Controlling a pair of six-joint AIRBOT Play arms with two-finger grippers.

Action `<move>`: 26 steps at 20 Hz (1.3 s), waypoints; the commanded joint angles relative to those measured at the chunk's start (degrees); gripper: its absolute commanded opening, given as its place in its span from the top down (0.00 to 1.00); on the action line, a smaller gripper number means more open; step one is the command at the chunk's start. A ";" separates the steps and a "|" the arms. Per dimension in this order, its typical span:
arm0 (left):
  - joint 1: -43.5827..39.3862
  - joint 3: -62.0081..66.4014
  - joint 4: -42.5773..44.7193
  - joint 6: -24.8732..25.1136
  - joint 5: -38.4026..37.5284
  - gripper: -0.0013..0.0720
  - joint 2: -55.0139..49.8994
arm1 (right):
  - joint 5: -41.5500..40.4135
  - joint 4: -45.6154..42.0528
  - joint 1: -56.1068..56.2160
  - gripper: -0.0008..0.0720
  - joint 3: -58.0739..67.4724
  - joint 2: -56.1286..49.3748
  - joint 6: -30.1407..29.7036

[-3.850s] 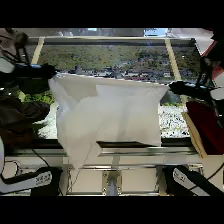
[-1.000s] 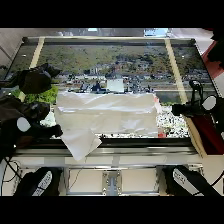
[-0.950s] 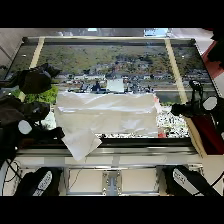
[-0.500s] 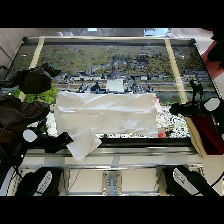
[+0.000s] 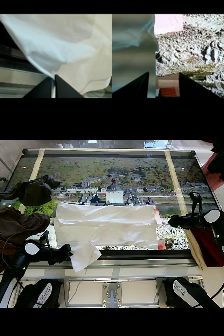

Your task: Fold the shirts.

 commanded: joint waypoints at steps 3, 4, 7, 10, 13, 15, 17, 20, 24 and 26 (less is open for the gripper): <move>0.02 -0.09 -0.94 1.86 0.35 0.95 -0.04 | 5.55 2.47 -0.09 0.38 -6.86 0.02 3.26; 0.02 -0.09 -0.98 2.32 0.28 0.95 -0.04 | 7.06 4.52 -0.09 0.37 -10.75 0.02 3.28; 0.02 -0.09 -0.98 2.99 -0.59 0.95 -0.04 | 7.61 14.32 -0.09 0.10 -21.42 0.02 3.26; 0.02 -0.09 -0.98 3.37 -0.57 0.95 -0.04 | 3.08 19.76 -0.07 0.09 -26.34 0.02 2.82; 0.02 -0.09 -1.01 4.20 -1.11 0.95 -0.04 | -4.72 21.16 -0.07 0.09 -26.56 0.00 3.06; 0.02 -0.09 -0.98 4.20 -1.09 0.95 -0.04 | -9.55 22.51 -0.02 0.10 -26.56 0.00 3.32; 0.02 -0.09 -0.98 4.22 -0.98 0.95 -0.04 | -12.79 24.55 -0.02 0.22 -26.56 -0.13 3.32; 0.02 -0.09 -1.01 4.42 -1.05 0.95 -0.02 | -14.10 27.17 -0.02 0.93 -26.53 -0.15 3.02; 0.04 3.41 -0.96 6.23 -3.23 0.95 0.11 | -11.61 30.21 -0.07 0.94 -25.22 2.14 -1.75; 0.04 9.07 -0.50 7.74 -7.23 0.95 0.44 | -7.96 28.46 -0.09 0.94 -22.10 5.35 -1.73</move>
